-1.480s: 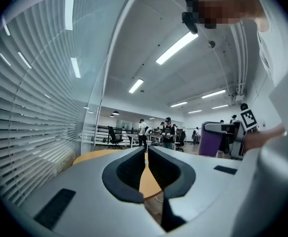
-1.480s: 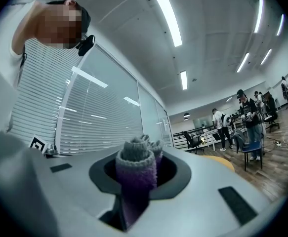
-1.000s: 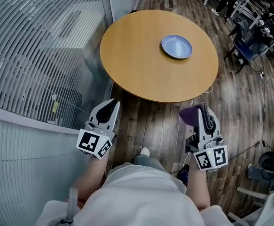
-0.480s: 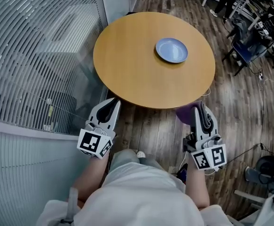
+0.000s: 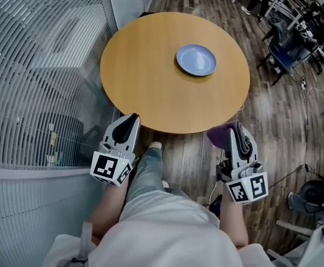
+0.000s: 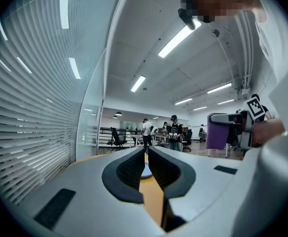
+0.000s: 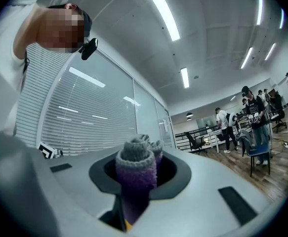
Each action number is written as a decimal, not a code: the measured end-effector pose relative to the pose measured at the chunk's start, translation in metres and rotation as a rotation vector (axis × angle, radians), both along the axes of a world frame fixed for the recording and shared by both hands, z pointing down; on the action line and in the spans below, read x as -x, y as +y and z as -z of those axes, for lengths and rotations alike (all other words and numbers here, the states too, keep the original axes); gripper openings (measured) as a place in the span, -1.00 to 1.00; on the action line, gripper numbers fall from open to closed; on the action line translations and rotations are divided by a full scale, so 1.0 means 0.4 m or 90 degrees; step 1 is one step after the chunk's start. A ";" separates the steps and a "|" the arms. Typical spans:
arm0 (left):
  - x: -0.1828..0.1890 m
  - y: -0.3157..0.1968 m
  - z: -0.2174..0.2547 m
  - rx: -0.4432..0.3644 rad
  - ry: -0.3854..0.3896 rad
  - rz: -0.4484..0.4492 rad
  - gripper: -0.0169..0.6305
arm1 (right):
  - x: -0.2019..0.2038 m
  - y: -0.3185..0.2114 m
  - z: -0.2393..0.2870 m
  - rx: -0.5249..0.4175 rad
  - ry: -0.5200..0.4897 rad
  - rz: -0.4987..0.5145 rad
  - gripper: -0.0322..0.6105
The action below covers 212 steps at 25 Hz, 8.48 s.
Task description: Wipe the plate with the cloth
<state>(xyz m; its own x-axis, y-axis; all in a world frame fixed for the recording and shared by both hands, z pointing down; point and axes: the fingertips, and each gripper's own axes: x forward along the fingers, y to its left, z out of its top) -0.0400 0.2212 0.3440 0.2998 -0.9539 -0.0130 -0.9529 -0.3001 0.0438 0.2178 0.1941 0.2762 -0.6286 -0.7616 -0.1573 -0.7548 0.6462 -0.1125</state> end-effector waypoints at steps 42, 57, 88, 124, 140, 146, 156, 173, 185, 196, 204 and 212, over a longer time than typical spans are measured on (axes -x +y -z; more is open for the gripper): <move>0.129 -0.887 0.009 0.019 0.004 -0.223 -0.84 | 0.182 -0.685 0.005 0.035 0.016 -0.167 -0.63; 0.085 -0.958 -0.079 0.051 0.005 -0.260 -0.84 | 0.178 -0.715 -0.063 0.068 0.008 -0.184 -0.63; -0.003 -1.195 -0.281 0.115 -0.082 -0.266 -0.84 | 0.135 -0.882 -0.189 0.130 0.009 -0.177 -0.63; -0.041 -1.370 -0.589 0.311 -0.030 -0.245 -0.53 | 0.066 -1.009 -0.297 0.160 0.021 -0.187 -0.63; -0.081 -1.396 -0.728 0.432 -0.033 -0.250 -0.40 | 0.061 -1.011 -0.341 0.184 0.013 -0.171 -0.63; -0.105 -1.393 -0.776 0.487 -0.108 -0.251 -0.40 | 0.054 -1.013 -0.349 0.182 0.011 -0.163 -0.63; -0.102 -1.396 -0.784 0.539 -0.117 -0.246 -0.44 | 0.045 -1.007 -0.357 0.193 -0.003 -0.151 -0.63; -0.092 -1.356 -0.765 0.617 0.054 -0.289 -0.83 | 0.076 -0.981 -0.320 0.179 0.008 -0.127 -0.63; -0.068 -1.277 -0.686 0.592 0.025 -0.326 -0.87 | 0.116 -0.932 -0.262 0.151 0.012 -0.124 -0.63; -0.044 -1.201 -0.570 0.525 0.060 -0.356 -0.86 | 0.135 -0.863 -0.191 0.117 0.021 -0.143 -0.63; -0.019 -1.128 -0.477 0.488 0.063 -0.355 -0.86 | 0.152 -0.790 -0.132 0.093 0.022 -0.148 -0.63; 0.039 -1.075 -0.407 0.449 0.078 -0.358 -0.86 | 0.210 -0.724 -0.093 0.066 0.035 -0.148 -0.63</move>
<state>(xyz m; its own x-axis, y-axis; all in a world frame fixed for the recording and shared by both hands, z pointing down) -0.0555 -0.2089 0.5069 0.7582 -0.4664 0.4556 -0.6508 -0.5846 0.4845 0.1339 -0.0954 0.3133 -0.4397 -0.8972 -0.0411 -0.8888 0.4413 -0.1233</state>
